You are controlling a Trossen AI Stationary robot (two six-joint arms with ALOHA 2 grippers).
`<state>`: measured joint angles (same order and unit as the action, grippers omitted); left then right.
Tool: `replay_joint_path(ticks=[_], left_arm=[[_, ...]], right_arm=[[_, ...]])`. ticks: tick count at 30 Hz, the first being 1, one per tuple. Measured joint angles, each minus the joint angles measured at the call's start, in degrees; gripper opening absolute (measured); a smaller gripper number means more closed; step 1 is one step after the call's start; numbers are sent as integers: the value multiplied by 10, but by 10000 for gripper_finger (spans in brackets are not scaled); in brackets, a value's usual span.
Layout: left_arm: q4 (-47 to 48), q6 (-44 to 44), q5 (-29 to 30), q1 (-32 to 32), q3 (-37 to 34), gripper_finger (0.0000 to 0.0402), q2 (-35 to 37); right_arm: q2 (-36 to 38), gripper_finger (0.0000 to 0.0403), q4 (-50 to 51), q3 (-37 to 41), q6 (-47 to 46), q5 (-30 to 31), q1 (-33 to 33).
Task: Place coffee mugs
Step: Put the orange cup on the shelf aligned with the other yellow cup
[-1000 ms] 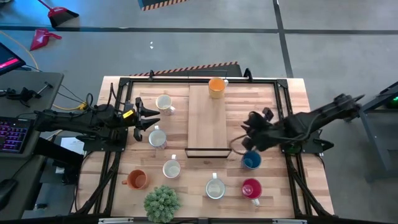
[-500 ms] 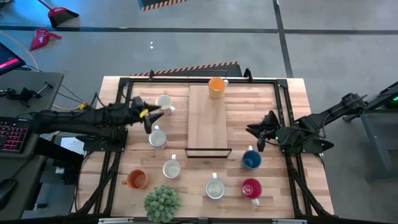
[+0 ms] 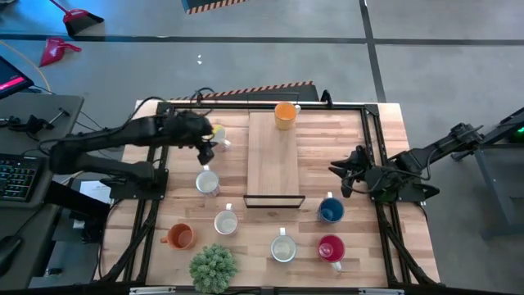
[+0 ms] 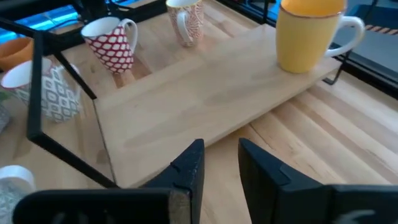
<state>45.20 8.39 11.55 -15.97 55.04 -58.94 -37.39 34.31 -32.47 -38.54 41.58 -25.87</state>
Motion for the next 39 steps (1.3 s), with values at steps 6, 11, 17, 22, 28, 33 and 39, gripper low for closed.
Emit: replay_joint_path(ticks=[6,11,17,22,28,33,39], left_arm=[[21,-32,-16,-38,0,197,-89],[22,-62,-28,-58,0,198,-143],[23,-87,-31,-72,0,198,-187],[9,-99,-21,-85,0,197,-212],[3,-111,-20,-95,0,197,-240],[-22,-127,-20,-96,0,197,-259],[-56,-147,-18,-96,0,197,-268]], right_arm=[[0,81,14,0,0,0,0],[0,81,20,0,0,-6,0],[0,81,28,0,-2,-15,0],[0,81,28,0,-2,-15,0],[0,81,28,0,0,-16,0],[0,81,28,0,0,-25,0],[0,81,28,0,0,-54,0]])
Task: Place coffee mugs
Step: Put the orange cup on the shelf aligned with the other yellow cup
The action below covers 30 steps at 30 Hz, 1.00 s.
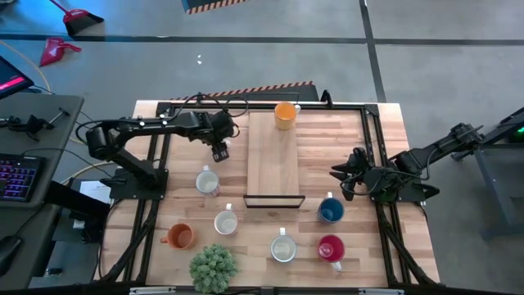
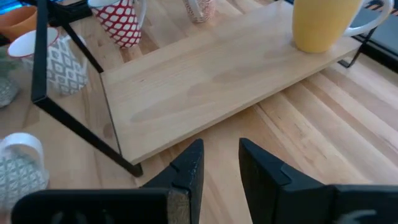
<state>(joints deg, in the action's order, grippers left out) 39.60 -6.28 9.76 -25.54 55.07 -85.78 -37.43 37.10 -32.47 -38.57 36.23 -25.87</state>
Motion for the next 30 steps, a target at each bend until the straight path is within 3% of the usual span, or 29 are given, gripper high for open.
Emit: replay_joint_path(ticks=[19,24,30], left_arm=[[-1,-9,9,-1,0,191,0],[6,-9,-7,-1,0,148,0],[9,-8,-9,-1,0,65,0]], right_arm=[[0,81,0,0,-21,-14,0],[0,81,0,0,-21,-14,0],[0,81,0,0,-21,-14,0]])
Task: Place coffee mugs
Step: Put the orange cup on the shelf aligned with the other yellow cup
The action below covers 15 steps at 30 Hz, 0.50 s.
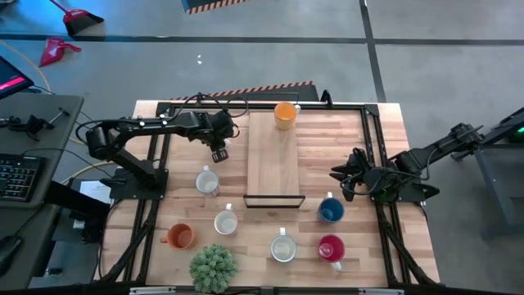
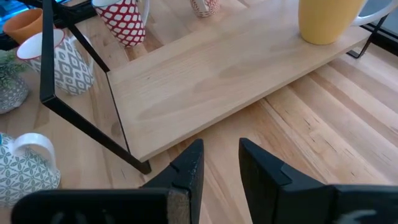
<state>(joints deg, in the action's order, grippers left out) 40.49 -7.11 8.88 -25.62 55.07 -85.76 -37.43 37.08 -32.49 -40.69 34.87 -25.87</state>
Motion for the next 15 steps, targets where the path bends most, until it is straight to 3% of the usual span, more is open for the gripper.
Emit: replay_joint_path(ticks=[4,15], left_arm=[[-1,13,2,0,0,12,0],[4,39,2,0,0,8,2]], right_arm=[[0,81,0,0,0,0,0],[0,80,0,0,0,0,0]])
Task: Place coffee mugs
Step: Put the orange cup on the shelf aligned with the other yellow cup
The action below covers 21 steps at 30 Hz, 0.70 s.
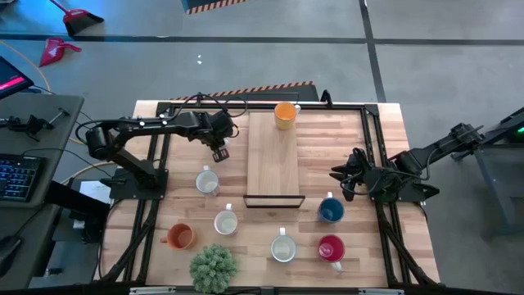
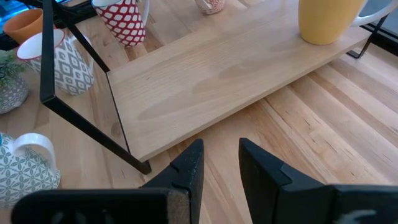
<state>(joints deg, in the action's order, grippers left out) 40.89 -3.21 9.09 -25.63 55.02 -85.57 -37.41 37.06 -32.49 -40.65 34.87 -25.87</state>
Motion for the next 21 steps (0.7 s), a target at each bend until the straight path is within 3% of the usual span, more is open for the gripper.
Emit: replay_joint_path(ticks=[13,21], left_arm=[[18,1,-13,6,93,8,36],[28,0,-13,30,170,8,-12]], right_arm=[[0,80,0,0,1,-9,0],[0,80,0,0,1,-7,0]])
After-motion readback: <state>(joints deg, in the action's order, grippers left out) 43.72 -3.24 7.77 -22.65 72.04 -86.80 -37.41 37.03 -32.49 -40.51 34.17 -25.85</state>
